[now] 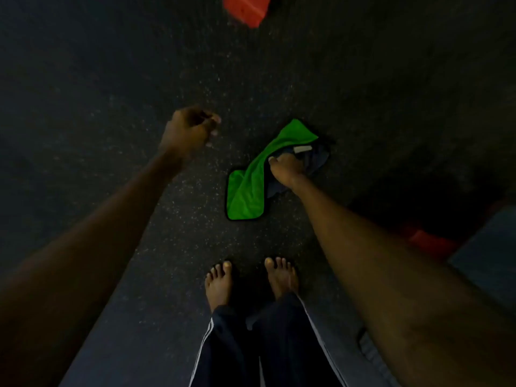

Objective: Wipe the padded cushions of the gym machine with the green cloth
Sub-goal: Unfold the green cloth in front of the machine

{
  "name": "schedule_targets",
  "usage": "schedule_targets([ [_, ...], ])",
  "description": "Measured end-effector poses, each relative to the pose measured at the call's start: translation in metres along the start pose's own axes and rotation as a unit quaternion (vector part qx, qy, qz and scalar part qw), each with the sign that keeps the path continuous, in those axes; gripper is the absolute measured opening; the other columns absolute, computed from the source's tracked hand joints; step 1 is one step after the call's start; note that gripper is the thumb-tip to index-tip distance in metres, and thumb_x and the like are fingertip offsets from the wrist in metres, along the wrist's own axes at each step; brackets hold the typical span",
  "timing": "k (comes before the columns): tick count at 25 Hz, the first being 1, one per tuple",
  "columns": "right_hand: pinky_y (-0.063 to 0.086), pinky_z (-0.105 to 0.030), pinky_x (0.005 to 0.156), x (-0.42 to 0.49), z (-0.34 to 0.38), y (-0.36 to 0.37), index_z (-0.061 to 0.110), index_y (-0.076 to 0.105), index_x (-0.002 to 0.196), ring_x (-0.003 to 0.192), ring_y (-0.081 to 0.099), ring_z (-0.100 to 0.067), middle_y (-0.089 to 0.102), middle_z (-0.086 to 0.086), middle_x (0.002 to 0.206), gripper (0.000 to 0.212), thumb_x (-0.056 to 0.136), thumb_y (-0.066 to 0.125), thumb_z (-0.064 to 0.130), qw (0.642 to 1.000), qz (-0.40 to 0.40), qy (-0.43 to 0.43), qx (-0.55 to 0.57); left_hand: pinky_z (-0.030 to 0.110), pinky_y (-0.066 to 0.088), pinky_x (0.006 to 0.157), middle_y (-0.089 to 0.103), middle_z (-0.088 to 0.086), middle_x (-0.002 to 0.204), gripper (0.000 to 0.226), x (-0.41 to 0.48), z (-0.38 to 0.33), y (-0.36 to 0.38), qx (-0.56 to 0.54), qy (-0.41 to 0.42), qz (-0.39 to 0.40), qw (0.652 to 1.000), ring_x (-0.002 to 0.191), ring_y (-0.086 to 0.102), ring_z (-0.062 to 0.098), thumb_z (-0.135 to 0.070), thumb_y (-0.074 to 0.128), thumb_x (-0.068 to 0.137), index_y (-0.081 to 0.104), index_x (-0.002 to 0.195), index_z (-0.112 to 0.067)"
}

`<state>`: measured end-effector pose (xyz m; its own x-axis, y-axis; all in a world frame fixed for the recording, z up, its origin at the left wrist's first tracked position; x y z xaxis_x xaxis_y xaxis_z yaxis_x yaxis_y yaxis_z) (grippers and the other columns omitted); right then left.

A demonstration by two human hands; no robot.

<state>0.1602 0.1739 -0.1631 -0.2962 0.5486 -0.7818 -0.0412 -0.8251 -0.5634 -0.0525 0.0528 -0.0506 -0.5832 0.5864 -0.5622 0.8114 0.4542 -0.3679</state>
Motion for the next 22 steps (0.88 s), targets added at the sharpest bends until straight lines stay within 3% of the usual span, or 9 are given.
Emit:
schedule_targets([
  [5,0.046,-0.045,0.107,0.037,-0.02,0.06,0.002,0.053,0.14,0.133,0.051,-0.039,0.052,-0.022,0.146,0.066,0.098,0.056,0.053,0.997,0.023,0.059,0.049,0.008,0.044,0.051,0.063,-0.003,0.084,0.015,0.015,0.043,0.029,0.014,-0.008,0.022,1.0,0.066,0.058,0.003,-0.017,0.052,0.104,0.064,0.111,-0.013],
  [13,0.041,-0.045,0.112,0.025,-0.014,0.041,0.008,0.055,0.137,0.134,0.051,-0.035,0.054,-0.017,0.144,0.044,0.098,0.058,0.028,0.993,-0.042,0.082,0.079,0.009,0.045,0.053,0.064,-0.004,0.091,0.016,-0.001,0.041,0.025,0.04,-0.008,0.04,0.998,0.069,0.06,0.004,-0.021,0.05,0.104,0.063,0.113,-0.016],
  [17,0.045,-0.04,0.104,-0.026,0.008,-0.013,0.005,0.055,0.136,0.13,0.052,-0.037,0.055,-0.02,0.142,0.039,0.103,0.051,0.025,0.991,-0.068,0.057,0.102,0.009,0.045,0.051,0.065,-0.001,0.095,0.017,-0.026,-0.008,0.01,0.033,-0.011,0.04,0.999,0.072,0.06,0.007,-0.022,0.051,0.104,0.063,0.114,-0.015],
  [22,0.047,-0.037,0.098,-0.117,0.056,-0.129,0.008,0.063,0.126,0.126,0.057,-0.035,0.062,-0.017,0.134,0.03,0.098,0.055,0.016,0.989,-0.097,0.03,0.104,0.007,0.043,0.047,0.063,-0.001,0.089,0.017,-0.079,-0.127,-0.037,0.008,0.009,0.005,1.0,0.071,0.058,0.006,-0.016,0.053,0.103,0.065,0.113,-0.009],
])
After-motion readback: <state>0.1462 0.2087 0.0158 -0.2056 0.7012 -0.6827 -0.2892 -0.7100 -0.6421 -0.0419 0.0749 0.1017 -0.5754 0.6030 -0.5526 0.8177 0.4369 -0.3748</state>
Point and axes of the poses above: each hand's wrist, its own x-axis towards the middle knuckle, its own y-axis out of the palm, z = x × y, the point moved 9 cm from there along x, towards the middle knuckle
